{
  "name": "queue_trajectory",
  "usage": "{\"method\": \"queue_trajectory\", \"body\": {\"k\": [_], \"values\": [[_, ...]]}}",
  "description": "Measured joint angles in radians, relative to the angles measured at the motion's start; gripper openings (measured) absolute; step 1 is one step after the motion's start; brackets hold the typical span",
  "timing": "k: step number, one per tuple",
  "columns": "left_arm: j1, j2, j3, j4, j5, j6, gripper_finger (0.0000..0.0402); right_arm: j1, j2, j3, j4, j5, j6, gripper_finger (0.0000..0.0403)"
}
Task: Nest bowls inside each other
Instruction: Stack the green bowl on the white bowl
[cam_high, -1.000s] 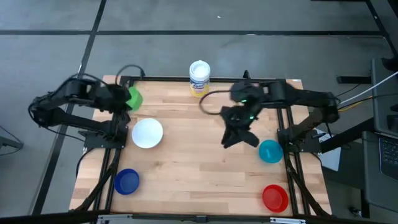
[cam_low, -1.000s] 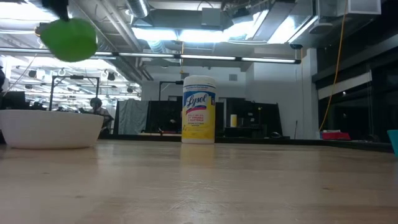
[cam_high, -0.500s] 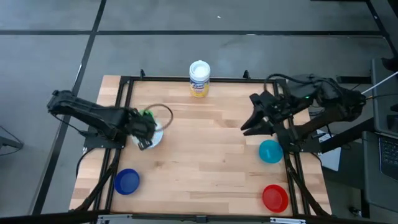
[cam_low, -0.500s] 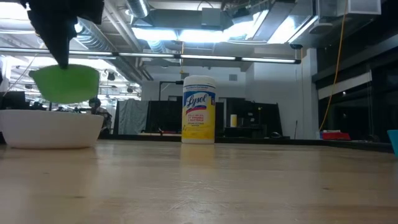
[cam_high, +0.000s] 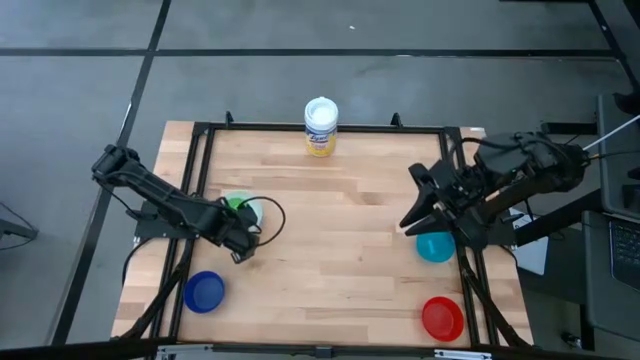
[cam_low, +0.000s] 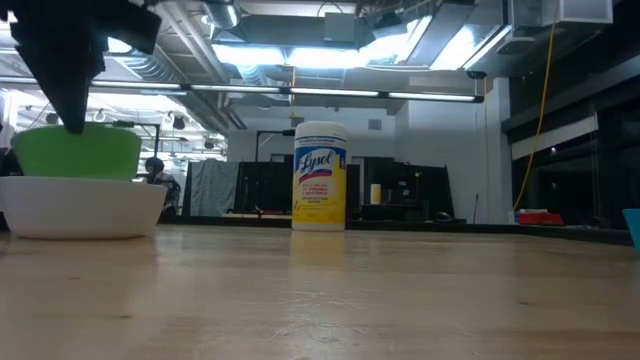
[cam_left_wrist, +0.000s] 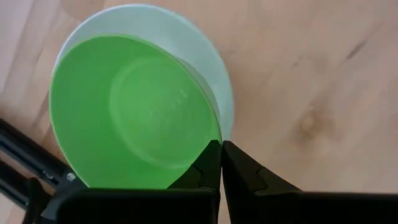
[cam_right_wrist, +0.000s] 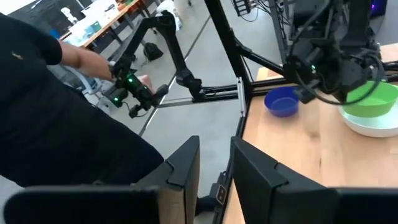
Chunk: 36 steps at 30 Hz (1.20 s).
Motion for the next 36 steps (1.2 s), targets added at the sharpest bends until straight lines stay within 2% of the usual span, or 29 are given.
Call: {"method": "queue_trajectory", "body": {"k": [7, 14, 20, 26, 30, 36], "values": [[0.033, 0.001, -0.079, 0.069, 0.011, 0.014, 0.0002, 0.052, -0.002, 0.0, 0.021, 0.053, -0.006, 0.0097], [0.092, 0.001, -0.135, 0.154, 0.029, 0.1, 0.0002, 0.111, -0.002, 0.0, 0.059, 0.123, 0.006, 0.0088], [0.154, 0.001, -0.168, 0.162, 0.056, 0.181, 0.0002, 0.144, -0.002, 0.0, 0.07, 0.169, 0.014, 0.0088], [0.172, 0.001, -0.174, 0.235, 0.079, 0.226, 0.0003, 0.169, -0.002, 0.0, 0.07, 0.211, 0.024, 0.0093], [0.172, 0.001, -0.174, 0.257, 0.06, 0.227, 0.0022, 0.173, -0.002, 0.0, 0.07, 0.211, 0.028, 0.009], [0.181, 0.001, -0.174, 0.243, 0.057, 0.221, 0.0078, 0.173, -0.002, 0.0, 0.07, 0.212, 0.027, 0.0088]]}}
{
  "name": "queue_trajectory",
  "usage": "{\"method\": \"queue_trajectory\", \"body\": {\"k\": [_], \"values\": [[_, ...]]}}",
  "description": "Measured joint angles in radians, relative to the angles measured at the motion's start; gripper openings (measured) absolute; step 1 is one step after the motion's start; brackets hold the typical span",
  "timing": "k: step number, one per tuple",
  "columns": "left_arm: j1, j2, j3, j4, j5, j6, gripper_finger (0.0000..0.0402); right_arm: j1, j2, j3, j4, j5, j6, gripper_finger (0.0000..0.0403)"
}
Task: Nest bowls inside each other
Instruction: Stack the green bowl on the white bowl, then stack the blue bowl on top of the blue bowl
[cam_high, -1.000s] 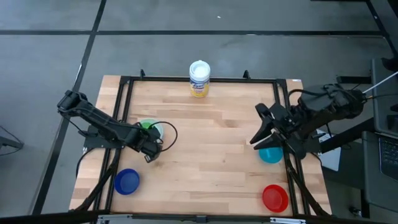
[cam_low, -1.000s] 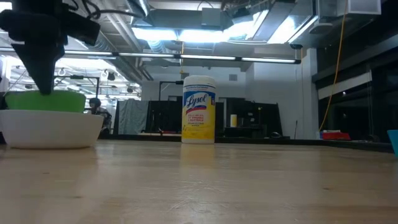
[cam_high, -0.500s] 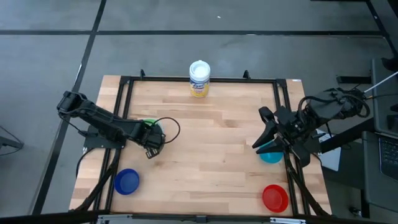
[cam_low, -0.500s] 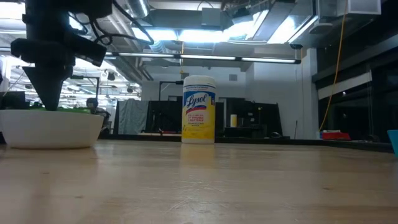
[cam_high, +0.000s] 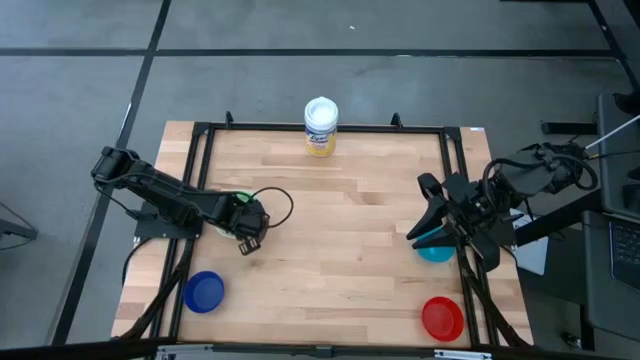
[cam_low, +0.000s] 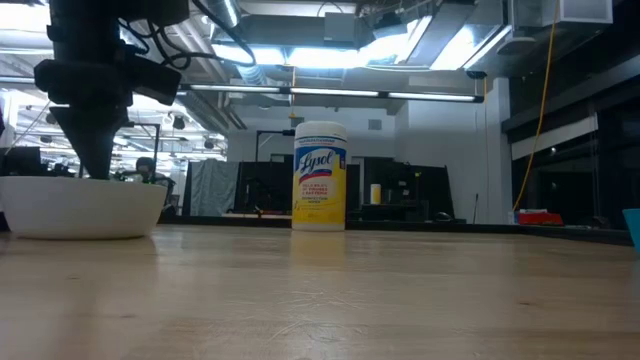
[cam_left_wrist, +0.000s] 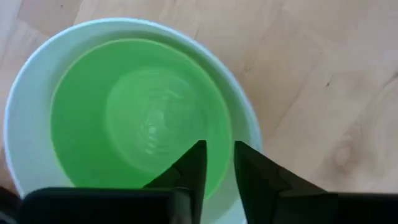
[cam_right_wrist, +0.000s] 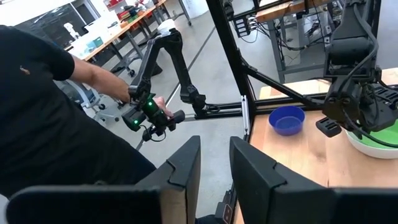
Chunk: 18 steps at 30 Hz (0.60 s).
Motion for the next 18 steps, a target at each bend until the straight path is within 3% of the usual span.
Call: {"method": "queue_trajectory", "body": {"k": [9, 14, 18], "values": [[-0.016, -0.061, 0.0, -0.066, -0.014, -0.057, 0.013, 0.0, 0.0, 0.0, 0.001, 0.0, 0.003, 0.01], [-0.149, -0.265, 0.023, -0.112, -0.08, -0.254, 0.0133, 0.0, 0.0, 0.0, 0.011, 0.0, 0.019, 0.0095], [-0.307, -0.431, 0.029, -0.092, -0.039, -0.351, 0.0128, 0.0, -0.006, 0.0, 0.08, 0.001, -0.027, 0.0095]]}}
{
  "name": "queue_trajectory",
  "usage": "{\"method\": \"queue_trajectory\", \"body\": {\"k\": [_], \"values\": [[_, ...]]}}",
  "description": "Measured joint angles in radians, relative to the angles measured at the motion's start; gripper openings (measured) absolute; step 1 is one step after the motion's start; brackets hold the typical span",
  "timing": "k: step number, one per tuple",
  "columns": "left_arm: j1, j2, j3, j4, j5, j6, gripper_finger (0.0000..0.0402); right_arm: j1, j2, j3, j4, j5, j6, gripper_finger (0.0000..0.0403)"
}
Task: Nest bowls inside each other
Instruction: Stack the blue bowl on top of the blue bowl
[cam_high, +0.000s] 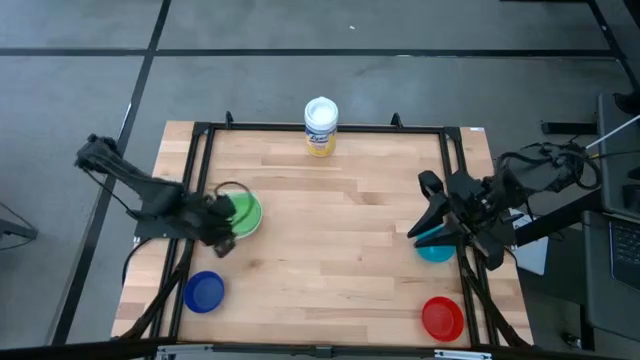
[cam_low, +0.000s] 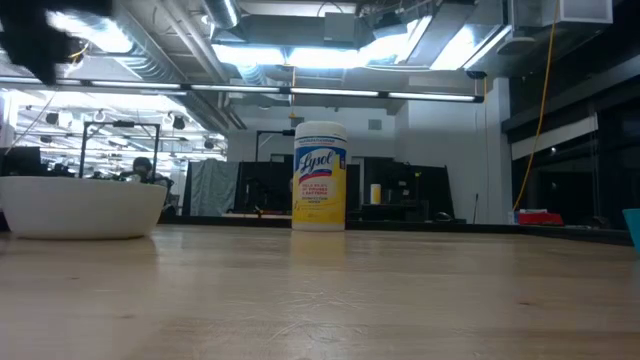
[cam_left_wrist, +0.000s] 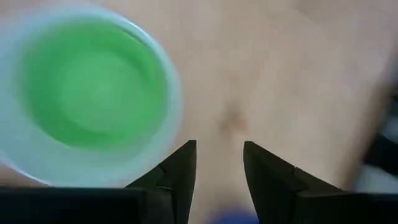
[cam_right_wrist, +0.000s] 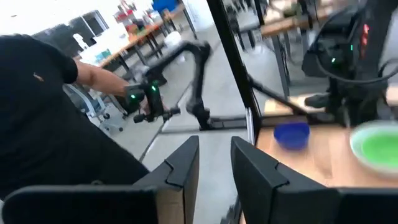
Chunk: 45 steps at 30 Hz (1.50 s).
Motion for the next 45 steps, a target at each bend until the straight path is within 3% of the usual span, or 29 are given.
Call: {"method": "queue_trajectory", "body": {"k": [4, 8, 15, 20, 27, 35, 45], "values": [[-0.184, -0.048, 0.0, 0.01, 0.125, -0.091, 0.0116, 0.0, -0.013, 0.0, 0.037, 0.001, -0.035, 0.0106], [-0.356, 0.036, 0.013, -0.018, 0.196, -0.138, 0.0091, 0.0, -0.025, 0.0, 0.038, 0.039, -0.039, 0.0117], [-0.515, 0.326, 0.124, -0.207, 0.126, -0.105, 0.0047, 0.0, -0.026, 0.0, 0.042, 0.078, -0.021, 0.0123], [-0.545, 0.406, 0.131, -0.18, 0.051, -0.198, 0.0053, 0.0, -0.026, 0.0, 0.053, 0.093, -0.021, 0.0123], [-0.544, 0.429, 0.126, -0.136, 0.005, -0.271, 0.0091, 0.0, -0.026, 0.0, 0.079, 0.094, -0.045, 0.0123], [-0.544, 0.429, 0.039, 0.0, 0.077, -0.274, 0.0128, 0.0, -0.026, 0.0, 0.079, 0.077, -0.052, 0.0123], [-0.544, 0.429, -0.063, 0.075, 0.096, -0.274, 0.0128, 0.0, -0.026, 0.0, 0.079, 0.073, -0.045, 0.0123]]}}
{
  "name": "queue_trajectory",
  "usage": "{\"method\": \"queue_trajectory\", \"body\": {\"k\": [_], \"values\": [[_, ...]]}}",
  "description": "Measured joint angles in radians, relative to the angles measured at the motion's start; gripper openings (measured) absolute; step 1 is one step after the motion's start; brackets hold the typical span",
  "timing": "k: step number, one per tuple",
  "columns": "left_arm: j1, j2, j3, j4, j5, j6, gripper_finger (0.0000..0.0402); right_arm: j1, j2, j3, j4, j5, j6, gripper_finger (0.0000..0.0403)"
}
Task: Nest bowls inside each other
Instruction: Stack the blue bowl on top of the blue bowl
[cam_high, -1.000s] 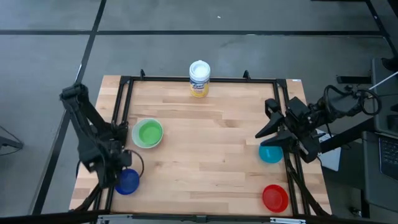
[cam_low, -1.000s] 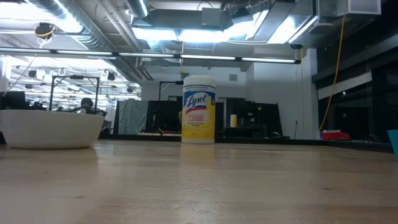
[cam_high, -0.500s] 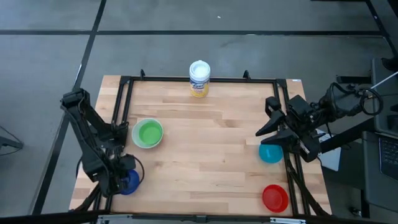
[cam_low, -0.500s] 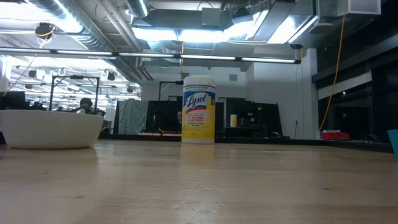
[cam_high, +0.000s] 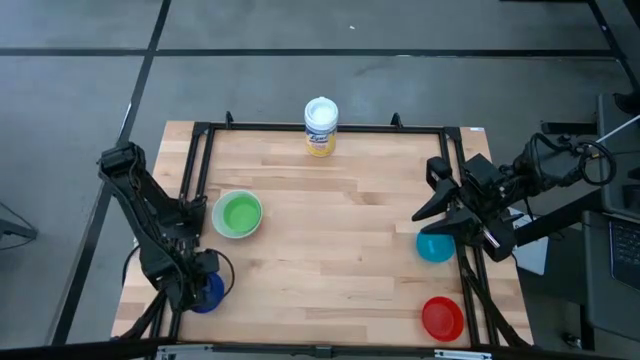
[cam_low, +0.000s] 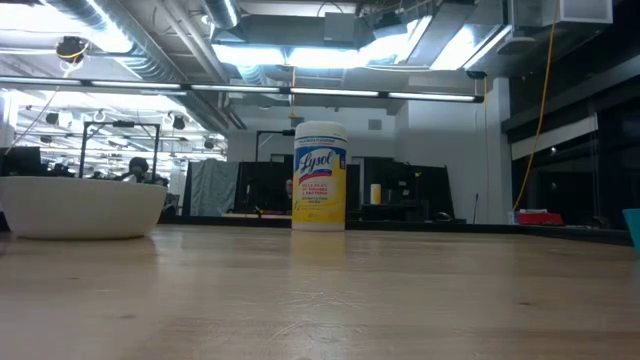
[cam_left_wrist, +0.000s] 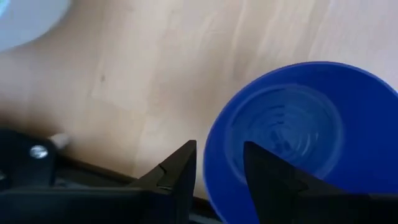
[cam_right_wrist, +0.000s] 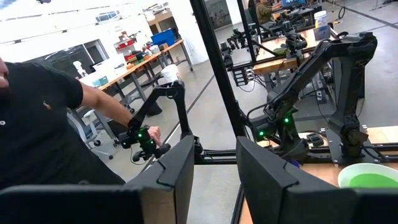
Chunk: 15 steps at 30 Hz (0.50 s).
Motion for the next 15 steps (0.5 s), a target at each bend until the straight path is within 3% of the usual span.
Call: {"method": "queue_trajectory", "body": {"k": [8, 10, 13, 15], "values": [[0.005, 0.0, -0.071, 0.085, 0.037, -0.061, 0.0122, 0.0, 0.0, 0.0, 0.0, 0.001, 0.012, 0.0124], [0.02, 0.0, -0.088, 0.068, 0.071, -0.091, 0.0096, 0.0, 0.0, 0.0, 0.0, 0.001, 0.012, 0.0124], [0.036, -0.025, -0.1, 0.1, 0.064, -0.115, 0.0023, 0.0, 0.0, 0.0, 0.008, 0.002, 0.008, 0.0124], [0.051, -0.058, -0.1, 0.122, 0.025, -0.143, 0.0008, 0.0, 0.0, 0.0, 0.017, 0.004, 0.004, 0.0124]]}}
